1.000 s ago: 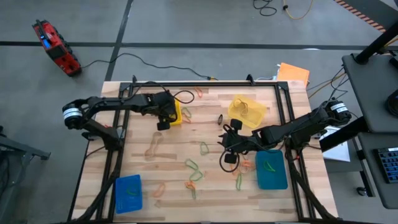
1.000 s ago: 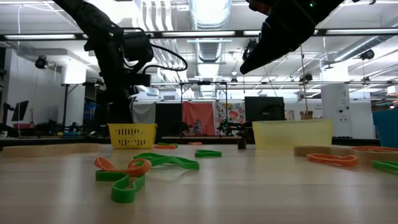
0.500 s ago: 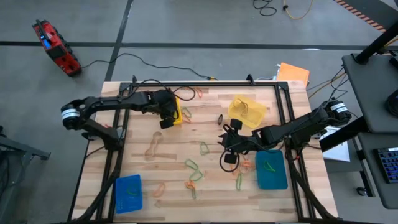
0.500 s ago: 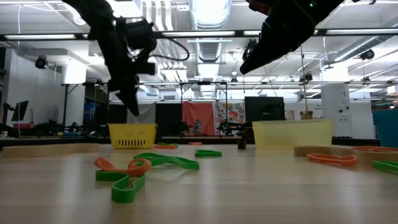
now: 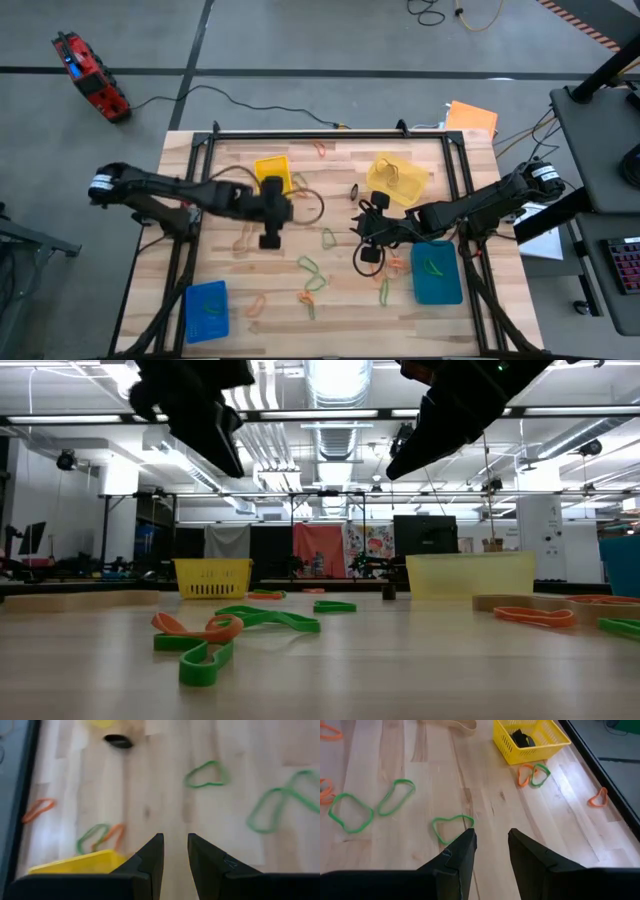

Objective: Sort rubber bands into baskets
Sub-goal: Put the green rubber band into the left blue bin

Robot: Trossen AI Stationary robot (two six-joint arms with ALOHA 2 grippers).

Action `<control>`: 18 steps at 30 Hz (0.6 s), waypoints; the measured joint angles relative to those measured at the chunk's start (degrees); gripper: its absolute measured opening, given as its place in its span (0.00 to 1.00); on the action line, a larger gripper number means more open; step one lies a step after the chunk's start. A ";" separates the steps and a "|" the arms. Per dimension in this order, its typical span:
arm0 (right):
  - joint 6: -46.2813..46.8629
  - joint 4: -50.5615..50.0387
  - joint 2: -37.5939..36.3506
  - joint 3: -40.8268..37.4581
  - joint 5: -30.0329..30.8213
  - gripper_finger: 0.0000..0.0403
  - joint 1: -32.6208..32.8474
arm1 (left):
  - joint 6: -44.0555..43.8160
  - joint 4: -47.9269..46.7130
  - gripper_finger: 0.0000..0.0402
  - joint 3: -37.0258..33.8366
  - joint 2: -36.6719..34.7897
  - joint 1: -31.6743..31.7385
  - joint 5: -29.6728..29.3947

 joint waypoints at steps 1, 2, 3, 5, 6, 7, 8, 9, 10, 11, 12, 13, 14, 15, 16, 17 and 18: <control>0.42 0.01 0.01 0.00 -0.02 0.28 0.00 | -1.02 0.05 0.18 -0.15 0.03 -1.70 -0.13; 0.94 0.02 0.00 0.00 -0.04 0.28 0.00 | -1.99 0.26 0.18 -0.46 0.04 -3.27 -0.16; 1.63 0.08 0.00 0.00 -0.06 0.28 0.00 | -2.96 0.72 0.18 -0.81 0.06 -4.85 -0.17; 2.51 0.34 -0.01 0.00 -0.10 0.28 0.00 | -4.53 3.00 0.18 -1.85 0.01 -7.96 -1.26; 2.94 0.80 0.14 -0.02 -0.12 0.28 0.00 | -5.16 4.41 0.18 -2.52 -0.03 -9.53 -2.47; 3.06 1.89 0.46 -0.02 -0.10 0.28 0.00 | -5.66 5.64 0.18 -3.17 -0.05 -11.12 -4.14; 2.99 2.84 0.69 -0.02 -0.19 0.28 0.00 | -6.17 6.55 0.18 -3.76 -0.05 -12.58 -5.82; 2.80 3.79 1.17 -0.02 -0.33 0.28 0.00 | -6.81 7.47 0.18 -4.31 -0.05 -14.03 -7.33; 2.59 5.41 1.86 -0.02 -0.51 0.28 0.00 | -7.46 8.50 0.18 -4.86 -0.05 -15.36 -8.62; 2.18 6.97 2.50 -0.01 -0.98 0.28 0.00 | -8.10 9.62 0.18 -5.35 -0.05 -16.59 -9.62; 1.77 7.70 3.06 0.00 -1.91 0.28 0.00 | -8.75 10.48 0.18 -5.78 -0.05 -17.77 -10.62; 1.52 7.84 3.72 0.16 -2.83 0.28 0.00 | -9.31 11.46 0.18 -6.17 -0.09 -18.80 -11.53; 1.38 7.89 4.53 0.69 -3.32 0.28 0.00 | -9.89 12.59 0.18 -6.51 -0.10 -19.85 -12.31; 1.36 7.98 5.26 1.44 -3.48 0.28 0.00 | -10.41 13.26 0.18 -6.74 -0.10 -20.83 -13.26; 1.39 7.61 5.82 2.01 -3.53 0.28 0.02 | -10.80 13.90 0.18 -6.97 -0.13 -21.79 -14.46; 1.39 7.17 6.55 2.54 -3.52 0.28 0.02 | -11.11 14.66 0.18 -7.16 -0.14 -22.76 -15.97; 1.38 7.15 7.30 3.36 -3.52 0.28 0.03 | -11.31 15.37 0.18 -7.27 -0.14 -23.77 -17.89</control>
